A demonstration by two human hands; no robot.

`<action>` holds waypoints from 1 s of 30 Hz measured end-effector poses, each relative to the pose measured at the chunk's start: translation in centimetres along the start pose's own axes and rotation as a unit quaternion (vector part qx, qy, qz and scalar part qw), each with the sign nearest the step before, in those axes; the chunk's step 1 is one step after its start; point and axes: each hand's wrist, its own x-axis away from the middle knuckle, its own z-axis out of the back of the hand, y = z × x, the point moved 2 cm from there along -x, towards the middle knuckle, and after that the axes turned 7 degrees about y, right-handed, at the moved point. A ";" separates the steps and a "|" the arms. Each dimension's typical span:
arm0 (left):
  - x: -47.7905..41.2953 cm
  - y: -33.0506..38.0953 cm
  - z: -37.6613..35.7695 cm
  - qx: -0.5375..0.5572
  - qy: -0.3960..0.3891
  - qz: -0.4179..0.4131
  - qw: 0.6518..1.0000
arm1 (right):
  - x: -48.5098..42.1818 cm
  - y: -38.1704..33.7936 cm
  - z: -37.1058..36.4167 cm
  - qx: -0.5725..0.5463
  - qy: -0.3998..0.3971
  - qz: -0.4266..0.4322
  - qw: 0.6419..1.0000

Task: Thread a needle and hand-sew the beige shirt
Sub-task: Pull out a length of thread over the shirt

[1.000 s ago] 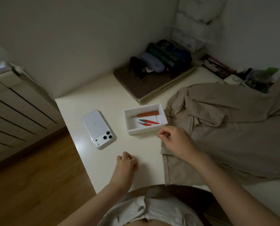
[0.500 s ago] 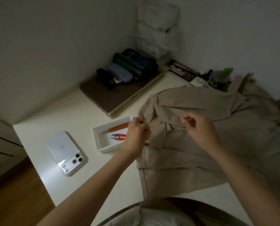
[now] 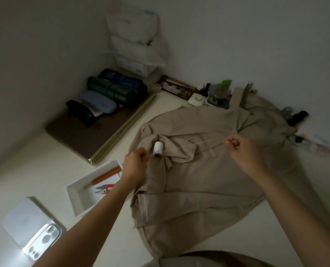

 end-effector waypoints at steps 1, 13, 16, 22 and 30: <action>-0.1 -0.1 -0.2 0.000 -0.002 0.003 1.000 | 0.0 0.7 0.1 -0.002 0.000 -0.008 1.000; -0.2 1.1 -3.2 0.010 -0.011 -0.025 1.000 | 2.3 6.5 3.3 0.036 0.053 -0.092 0.994; 0.3 1.5 -3.8 0.013 -0.022 -0.034 0.999 | 4.2 7.2 4.1 0.060 0.032 -0.121 0.990; 1.9 2.3 -4.8 0.008 -0.044 -0.046 0.998 | 9.7 8.1 4.7 0.046 0.035 -0.157 0.986; 4.8 1.0 -5.1 -0.002 -0.106 -0.058 0.993 | 16.2 8.0 3.6 0.045 0.012 -0.203 0.978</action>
